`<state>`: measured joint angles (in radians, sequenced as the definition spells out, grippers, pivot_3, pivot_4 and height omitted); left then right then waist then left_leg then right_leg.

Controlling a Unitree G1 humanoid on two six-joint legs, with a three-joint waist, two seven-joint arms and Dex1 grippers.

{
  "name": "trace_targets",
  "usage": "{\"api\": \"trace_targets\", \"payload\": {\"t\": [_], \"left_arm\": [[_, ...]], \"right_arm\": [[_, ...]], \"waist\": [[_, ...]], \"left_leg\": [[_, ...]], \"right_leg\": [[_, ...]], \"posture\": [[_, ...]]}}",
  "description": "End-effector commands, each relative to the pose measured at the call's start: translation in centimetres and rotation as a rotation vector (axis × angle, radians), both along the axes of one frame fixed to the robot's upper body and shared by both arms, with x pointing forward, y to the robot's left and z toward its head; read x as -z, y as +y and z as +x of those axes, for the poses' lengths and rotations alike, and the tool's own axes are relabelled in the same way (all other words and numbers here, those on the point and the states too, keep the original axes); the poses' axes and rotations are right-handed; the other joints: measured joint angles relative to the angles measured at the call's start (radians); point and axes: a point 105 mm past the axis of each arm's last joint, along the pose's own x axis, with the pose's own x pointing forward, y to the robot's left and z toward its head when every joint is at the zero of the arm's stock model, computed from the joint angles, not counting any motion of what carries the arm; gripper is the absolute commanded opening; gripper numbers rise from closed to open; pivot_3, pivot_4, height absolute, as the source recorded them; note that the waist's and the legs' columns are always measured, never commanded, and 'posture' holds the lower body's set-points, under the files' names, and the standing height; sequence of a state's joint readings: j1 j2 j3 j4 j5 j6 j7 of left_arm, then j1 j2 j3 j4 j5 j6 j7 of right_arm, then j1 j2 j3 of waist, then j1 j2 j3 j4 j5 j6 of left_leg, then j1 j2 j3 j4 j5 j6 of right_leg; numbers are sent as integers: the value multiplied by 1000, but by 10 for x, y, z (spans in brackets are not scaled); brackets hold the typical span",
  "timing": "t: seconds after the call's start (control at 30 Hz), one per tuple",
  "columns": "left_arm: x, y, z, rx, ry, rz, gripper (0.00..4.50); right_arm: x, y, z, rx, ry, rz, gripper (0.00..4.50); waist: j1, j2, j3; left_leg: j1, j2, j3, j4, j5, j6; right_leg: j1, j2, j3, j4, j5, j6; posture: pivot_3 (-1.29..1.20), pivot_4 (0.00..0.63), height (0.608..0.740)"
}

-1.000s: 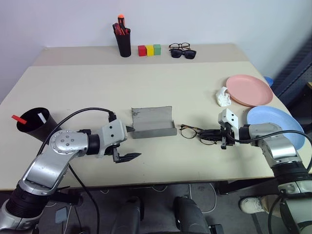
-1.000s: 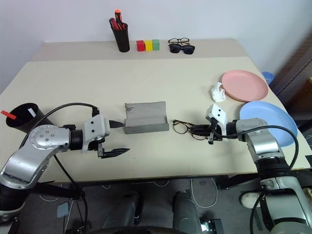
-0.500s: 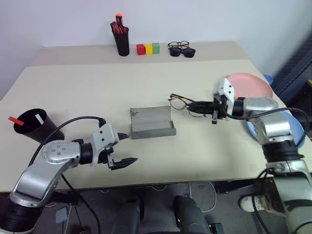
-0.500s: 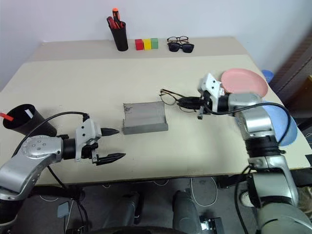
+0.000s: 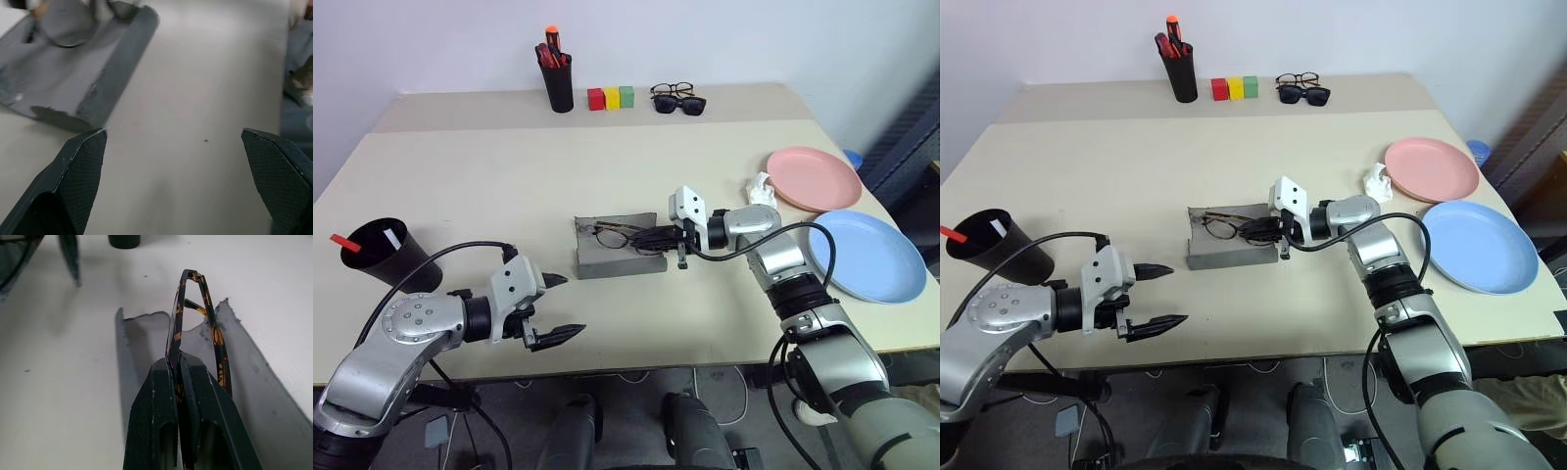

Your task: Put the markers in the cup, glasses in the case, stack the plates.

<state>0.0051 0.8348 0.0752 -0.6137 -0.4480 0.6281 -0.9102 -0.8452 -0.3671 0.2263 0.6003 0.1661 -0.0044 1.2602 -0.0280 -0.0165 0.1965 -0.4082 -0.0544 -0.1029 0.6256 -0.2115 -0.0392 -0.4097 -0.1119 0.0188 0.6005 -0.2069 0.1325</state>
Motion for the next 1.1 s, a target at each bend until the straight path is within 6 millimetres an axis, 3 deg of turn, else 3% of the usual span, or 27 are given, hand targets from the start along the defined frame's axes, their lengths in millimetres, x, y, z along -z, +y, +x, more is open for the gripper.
{"api": "trace_targets", "payload": {"t": [0.03,0.53,0.63,0.87,1.0,1.1], "left_arm": [[-10,-1,-4,3,-43,3,4500],[-10,-1,-8,-17,-39,-8,4500],[-11,0,-7,-21,-43,-10,4500],[-17,2,-3,-42,-58,-29,4500],[-34,5,20,-124,-140,-96,4500],[-49,13,46,-205,-173,-135,4500]], "right_arm": [[-16,6,7,-4,-73,26,43],[-2,10,-5,-109,-8,-28,43],[4,9,-6,-111,5,-53,989],[11,-3,-3,-45,-3,-65,4459],[1,-26,-6,34,-23,-31,4459],[-5,-57,-23,113,-34,-41,4459]], "waist": [[-6,0,0],[-17,0,0],[-17,0,0],[-15,0,0],[-7,0,0],[11,0,0]], "left_leg": [[0,0,0,0,0,0],[1,0,-1,-3,1,-1],[1,0,-1,-3,1,-1],[1,0,-1,-3,1,-1],[0,0,-2,-3,1,-2],[1,0,-3,-3,1,-2]], "right_leg": [[0,0,0,0,0,0],[-2,1,0,2,0,0],[-2,1,0,2,0,0],[-2,1,0,2,0,0],[-1,1,0,2,0,0],[-1,1,0,2,0,0]], "posture": [[0,150,740],[0,150,740],[0,150,740],[0,150,740],[0,150,740],[0,150,740]]}}
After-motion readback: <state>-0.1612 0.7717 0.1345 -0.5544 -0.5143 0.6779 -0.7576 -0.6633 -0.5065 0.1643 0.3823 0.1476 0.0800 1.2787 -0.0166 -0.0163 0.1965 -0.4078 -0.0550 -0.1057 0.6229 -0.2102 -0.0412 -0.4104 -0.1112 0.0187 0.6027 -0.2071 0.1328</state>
